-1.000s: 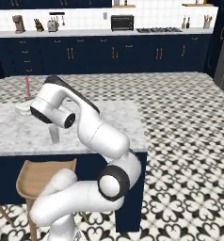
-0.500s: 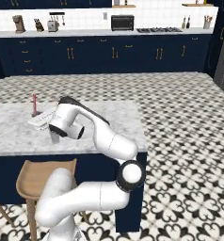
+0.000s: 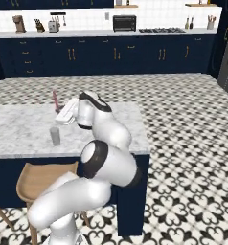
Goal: Take a straw from the drawer in front and place it inside the glass cup on the dining counter.
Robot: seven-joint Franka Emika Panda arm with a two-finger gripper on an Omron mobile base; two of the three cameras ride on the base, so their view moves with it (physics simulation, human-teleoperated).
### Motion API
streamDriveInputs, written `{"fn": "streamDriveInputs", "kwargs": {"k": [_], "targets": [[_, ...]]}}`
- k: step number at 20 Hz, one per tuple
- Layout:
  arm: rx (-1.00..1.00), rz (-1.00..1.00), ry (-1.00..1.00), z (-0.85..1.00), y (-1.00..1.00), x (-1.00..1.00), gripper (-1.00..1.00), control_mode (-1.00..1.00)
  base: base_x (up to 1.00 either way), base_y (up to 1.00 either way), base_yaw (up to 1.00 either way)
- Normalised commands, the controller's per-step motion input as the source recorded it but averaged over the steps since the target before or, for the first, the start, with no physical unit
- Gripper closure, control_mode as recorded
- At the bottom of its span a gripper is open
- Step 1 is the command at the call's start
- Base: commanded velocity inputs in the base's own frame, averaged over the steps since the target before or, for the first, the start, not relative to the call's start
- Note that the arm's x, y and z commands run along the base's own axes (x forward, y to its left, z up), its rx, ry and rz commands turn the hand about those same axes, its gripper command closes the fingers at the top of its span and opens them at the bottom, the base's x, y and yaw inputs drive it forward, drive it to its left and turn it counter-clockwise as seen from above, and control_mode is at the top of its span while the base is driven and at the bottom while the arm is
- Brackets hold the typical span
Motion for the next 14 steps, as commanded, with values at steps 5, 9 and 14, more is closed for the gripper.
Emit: {"fn": "streamDriveInputs", "kwargs": {"k": [5, 9, 14], "targets": [[0.00, 0.41, 0.02, 0.00, -0.11, 0.90, 1.00, -1.00, 0.00, 0.00, 0.00], [0.00, 0.52, 0.05, -0.31, 0.05, 0.09, 1.00, -1.00, 0.00, 0.00, 0.00], [0.01, 0.55, 0.03, -0.54, 0.01, 0.12, 1.00, -1.00, 0.00, 0.00, 0.00]]}}
